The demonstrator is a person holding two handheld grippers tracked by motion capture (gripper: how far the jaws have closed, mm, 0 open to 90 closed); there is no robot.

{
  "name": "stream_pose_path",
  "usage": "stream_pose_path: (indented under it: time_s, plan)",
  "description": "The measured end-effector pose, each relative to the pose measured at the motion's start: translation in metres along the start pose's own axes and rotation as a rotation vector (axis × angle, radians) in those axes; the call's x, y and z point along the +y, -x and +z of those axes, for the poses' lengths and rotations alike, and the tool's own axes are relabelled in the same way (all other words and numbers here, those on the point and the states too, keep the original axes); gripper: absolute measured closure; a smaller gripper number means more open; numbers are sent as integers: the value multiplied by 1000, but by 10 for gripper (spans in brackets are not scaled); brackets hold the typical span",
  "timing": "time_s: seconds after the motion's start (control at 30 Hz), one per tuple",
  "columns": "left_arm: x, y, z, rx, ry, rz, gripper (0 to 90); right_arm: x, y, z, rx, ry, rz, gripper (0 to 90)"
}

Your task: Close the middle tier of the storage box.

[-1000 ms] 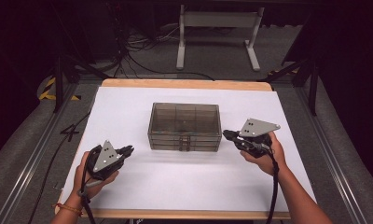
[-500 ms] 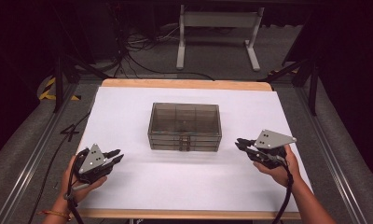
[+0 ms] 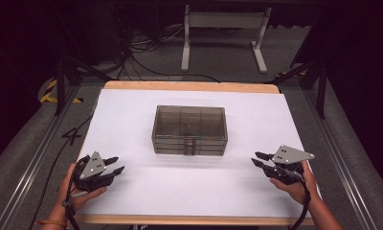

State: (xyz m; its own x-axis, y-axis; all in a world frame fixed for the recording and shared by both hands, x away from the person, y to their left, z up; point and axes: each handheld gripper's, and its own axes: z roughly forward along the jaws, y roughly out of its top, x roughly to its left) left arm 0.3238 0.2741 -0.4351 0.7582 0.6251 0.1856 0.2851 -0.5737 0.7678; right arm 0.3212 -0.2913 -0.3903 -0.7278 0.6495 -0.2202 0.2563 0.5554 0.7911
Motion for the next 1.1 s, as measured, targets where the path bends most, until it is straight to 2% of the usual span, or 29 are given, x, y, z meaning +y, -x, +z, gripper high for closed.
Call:
stream_pose_path:
  time_s: [0.07, 0.13, 0.2, 0.23, 0.27, 0.33, 0.43, 0.53, 0.57, 0.63, 0.67, 0.77, 0.8, 0.87, 0.97, 1.03, 1.1]
  plan:
    - [-1, 0, 0, 3, -6, -5, 530, -3, 1, -1, -3, -1, 6, 693]
    - [-5, -2, -2, -5, -3, -23, 469, -13, 3, -5, -14, -4, 15, 644]
    - [-6, -2, -3, -8, -4, -29, 415, -17, 4, -6, -17, -5, 26, 633]
    - [-9, -3, -4, -7, -6, -41, 415, -20, 5, -7, -18, -8, 29, 615]
    - [-11, -4, -5, -5, -3, -49, 373, -26, 6, -9, -19, -11, 37, 569]
    - [-15, -6, -8, -15, 6, -73, 324, -35, 7, -11, -32, -24, 51, 562]
    - [-21, -8, -10, -5, 9, -99, 273, -47, 10, -14, -46, -22, 70, 509]
    - [-25, -8, -11, 13, 0, -116, 215, -58, 12, -18, -59, -19, 110, 448]
    - [-26, -7, -11, 13, 0, -125, 208, -63, 12, -19, -68, -14, 121, 429]
    - [-29, -8, -11, 17, 0, -123, 189, -70, 13, -21, -67, -8, 145, 391]
    - [-30, -7, -11, 13, -3, -126, 175, -76, 14, -22, -87, -14, 160, 365]
    - [-32, -5, -10, 5, 1, -120, 149, -85, 16, -25, -94, 0, 211, 305]
    - [-33, -5, -11, 4, 7, -125, 138, -90, 17, -27, -120, 2, 230, 262]
    - [-35, -2, -11, -4, 25, -138, 121, -93, 18, -31, -140, 31, 260, 220]
    - [-39, 0, -11, -15, 42, -157, 98, -95, 18, -34, -163, 44, 273, 194]
    - [-41, 1, -11, 16, 48, -161, 89, -97, 18, -33, -178, 41, 288, 173]
    - [-43, 2, -13, 28, 72, -161, 85, -97, 18, -32, -193, 42, 288, 151]
